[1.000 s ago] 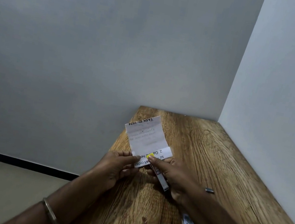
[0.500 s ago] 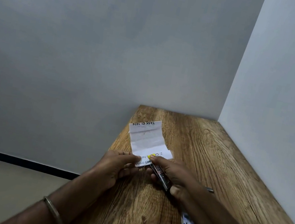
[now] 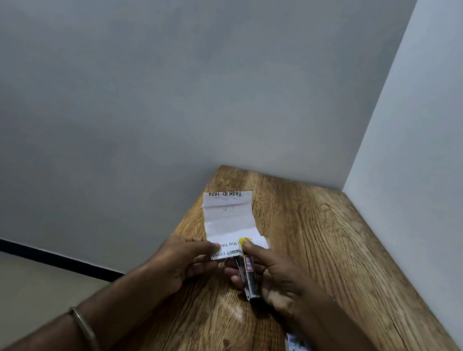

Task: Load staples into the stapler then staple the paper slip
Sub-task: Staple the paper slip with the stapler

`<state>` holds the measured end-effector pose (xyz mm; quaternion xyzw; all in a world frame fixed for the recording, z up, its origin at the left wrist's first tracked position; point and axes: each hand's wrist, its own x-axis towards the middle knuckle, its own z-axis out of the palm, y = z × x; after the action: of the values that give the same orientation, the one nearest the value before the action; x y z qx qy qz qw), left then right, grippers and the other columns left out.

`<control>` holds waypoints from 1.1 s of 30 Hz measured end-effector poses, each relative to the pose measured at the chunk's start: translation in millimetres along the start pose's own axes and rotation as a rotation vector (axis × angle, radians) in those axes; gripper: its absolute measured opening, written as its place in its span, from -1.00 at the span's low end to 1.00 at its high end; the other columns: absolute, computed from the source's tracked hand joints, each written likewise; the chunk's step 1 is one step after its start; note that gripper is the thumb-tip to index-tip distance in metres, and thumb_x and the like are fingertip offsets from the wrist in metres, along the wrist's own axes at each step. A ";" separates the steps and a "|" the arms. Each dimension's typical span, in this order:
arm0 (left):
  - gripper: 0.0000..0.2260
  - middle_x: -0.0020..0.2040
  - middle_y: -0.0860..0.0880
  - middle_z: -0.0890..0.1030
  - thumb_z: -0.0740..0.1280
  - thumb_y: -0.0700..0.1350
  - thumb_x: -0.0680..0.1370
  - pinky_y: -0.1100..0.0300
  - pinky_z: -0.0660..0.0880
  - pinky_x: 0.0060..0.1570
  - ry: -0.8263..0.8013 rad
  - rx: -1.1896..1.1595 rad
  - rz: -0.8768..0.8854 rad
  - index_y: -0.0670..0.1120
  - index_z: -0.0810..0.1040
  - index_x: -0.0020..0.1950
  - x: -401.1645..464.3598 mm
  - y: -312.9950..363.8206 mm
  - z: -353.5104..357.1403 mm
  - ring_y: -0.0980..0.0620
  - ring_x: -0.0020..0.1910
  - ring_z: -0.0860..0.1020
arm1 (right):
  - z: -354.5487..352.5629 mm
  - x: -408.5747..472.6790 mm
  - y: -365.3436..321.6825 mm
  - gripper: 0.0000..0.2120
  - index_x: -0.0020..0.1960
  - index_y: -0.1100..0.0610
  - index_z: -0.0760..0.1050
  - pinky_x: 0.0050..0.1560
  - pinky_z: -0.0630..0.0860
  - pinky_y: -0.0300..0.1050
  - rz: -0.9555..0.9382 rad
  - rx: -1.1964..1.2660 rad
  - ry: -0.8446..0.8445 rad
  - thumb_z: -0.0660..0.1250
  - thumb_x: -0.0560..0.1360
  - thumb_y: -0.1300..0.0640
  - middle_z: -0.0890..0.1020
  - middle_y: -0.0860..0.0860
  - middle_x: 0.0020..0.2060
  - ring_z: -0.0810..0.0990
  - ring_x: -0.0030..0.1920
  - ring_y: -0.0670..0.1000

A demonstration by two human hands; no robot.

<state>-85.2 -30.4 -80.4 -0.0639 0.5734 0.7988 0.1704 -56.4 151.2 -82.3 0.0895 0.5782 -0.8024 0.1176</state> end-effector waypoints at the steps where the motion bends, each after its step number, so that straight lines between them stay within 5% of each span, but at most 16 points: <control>1: -0.93 -0.19 -0.26 0.72 0.45 -0.36 0.43 0.23 0.62 -0.43 0.004 0.000 -0.002 -0.29 0.57 -0.19 0.2 0.0 0.1 -0.10 -0.29 0.71 | -0.2 -0.2 -0.5 -0.66 -0.01 0.33 0.60 -0.31 0.69 -0.05 0.004 0.005 -0.002 0.52 0.37 0.10 0.73 0.27 -0.19 0.73 -0.27 0.15; 10: -0.91 -0.22 -0.24 0.72 0.46 -0.37 0.42 0.25 0.59 -0.46 0.006 -0.028 -0.013 -0.33 0.58 -0.12 2.6 -0.2 -1.1 -0.08 -0.29 0.72 | -7.2 -6.8 -7.5 -0.58 0.10 0.38 0.56 -0.21 0.68 -0.02 0.033 0.014 -0.011 0.49 0.39 0.09 0.72 0.30 -0.10 0.74 -0.21 0.16; 15: -0.85 -0.17 -0.25 0.72 0.47 -0.38 0.41 0.24 0.60 -0.46 0.012 -0.064 -0.050 -0.35 0.57 -0.07 5.0 1.2 -2.6 -0.11 -0.26 0.72 | -31.3 -28.8 -28.2 -0.59 -0.03 0.41 0.62 -0.25 0.70 -0.02 0.014 -0.021 -0.007 0.51 0.33 0.07 0.70 0.28 -0.18 0.74 -0.23 0.15; 22: -0.85 -0.15 -0.26 0.72 0.48 -0.39 0.38 0.23 0.60 -0.47 0.020 -0.066 -0.058 -0.34 0.58 -0.09 11.2 0.5 -2.0 -0.11 -0.25 0.72 | -72.8 -70.9 -51.7 -0.74 -0.05 -0.08 0.73 -0.22 0.60 -0.30 -0.307 -0.803 0.030 0.50 0.30 -0.13 0.76 -0.01 -0.13 0.73 -0.11 -0.04; 27: -0.82 -0.13 -0.26 0.72 0.49 -0.39 0.37 0.24 0.60 -0.47 0.017 -0.052 -0.058 -0.35 0.58 -0.07 13.6 0.1 -2.5 -0.10 -0.27 0.72 | -86.1 -70.8 -36.4 -0.81 -0.02 -0.13 0.70 -0.08 0.51 -0.40 -0.482 -1.172 0.072 0.55 0.36 0.00 0.71 -0.16 -0.09 0.64 -0.04 -0.26; 33: -0.78 -0.12 -0.26 0.72 0.49 -0.39 0.36 0.23 0.61 -0.45 -0.005 -0.042 -0.066 -0.36 0.57 -0.03 12.7 -0.3 -3.7 -0.09 -0.27 0.72 | -84.9 -73.1 -22.8 -0.78 -0.01 -0.12 0.69 -0.12 0.48 -0.36 -0.546 -1.394 0.054 0.56 0.36 -0.07 0.61 -0.16 -0.12 0.55 -0.05 -0.23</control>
<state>-97.3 -31.2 -85.7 -0.0844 0.5538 0.8047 0.1968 7.5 245.0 -67.9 -0.1328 0.9570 -0.2483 -0.0703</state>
